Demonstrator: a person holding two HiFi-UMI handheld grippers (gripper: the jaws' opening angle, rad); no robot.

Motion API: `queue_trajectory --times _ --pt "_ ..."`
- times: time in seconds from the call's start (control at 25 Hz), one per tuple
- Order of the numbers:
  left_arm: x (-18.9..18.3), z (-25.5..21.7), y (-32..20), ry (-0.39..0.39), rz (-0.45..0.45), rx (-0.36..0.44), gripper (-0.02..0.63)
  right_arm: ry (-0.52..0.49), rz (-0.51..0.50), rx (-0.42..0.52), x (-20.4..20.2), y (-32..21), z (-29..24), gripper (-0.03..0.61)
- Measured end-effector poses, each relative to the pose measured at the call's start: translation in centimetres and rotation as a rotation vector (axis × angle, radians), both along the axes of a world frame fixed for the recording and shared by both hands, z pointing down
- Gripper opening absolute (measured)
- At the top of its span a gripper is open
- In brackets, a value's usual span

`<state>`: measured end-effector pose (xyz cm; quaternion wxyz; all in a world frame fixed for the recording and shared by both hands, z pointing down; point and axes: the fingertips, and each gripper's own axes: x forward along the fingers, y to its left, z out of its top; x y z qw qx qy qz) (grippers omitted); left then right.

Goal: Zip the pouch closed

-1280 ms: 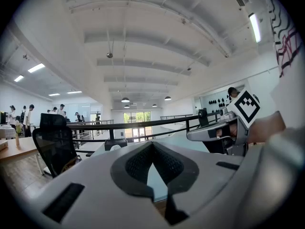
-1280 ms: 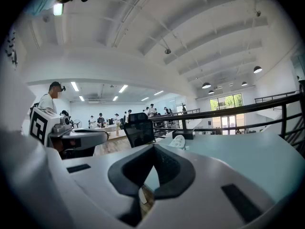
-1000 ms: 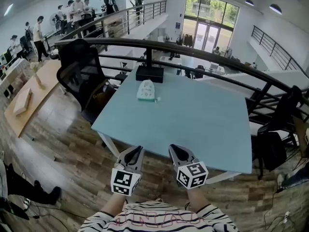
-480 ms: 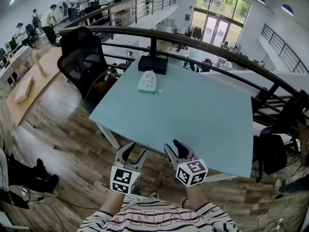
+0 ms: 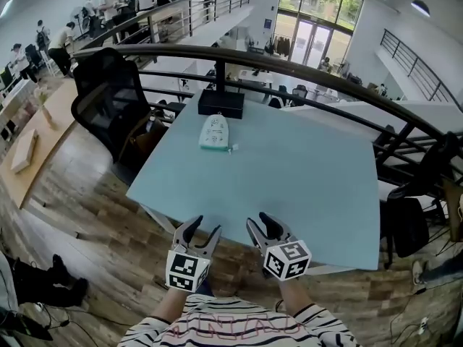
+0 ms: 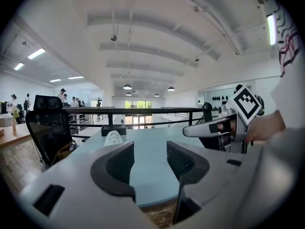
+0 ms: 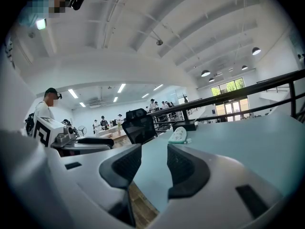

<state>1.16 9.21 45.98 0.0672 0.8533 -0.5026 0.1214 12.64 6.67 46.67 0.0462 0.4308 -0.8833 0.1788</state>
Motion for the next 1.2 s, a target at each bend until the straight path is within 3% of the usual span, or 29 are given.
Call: queue_trajectory --times 0.64,0.92,1.2 --pt "-6.7 -0.2 -13.5 -0.014 0.157 -0.010 0.193 -0.013 0.149 -0.020 -6.8 -11.8 0.3 0.178" --pt "-9.1 1.1 -17.0 -0.020 0.234 -0.021 0.193 -0.015 0.237 -0.022 -8.5 -14.8 1.2 0.178" --pt "-9.9 2.7 -19.0 -0.012 0.242 -0.052 0.193 0.004 0.253 -0.061 -9.3 -16.3 2.5 0.176"
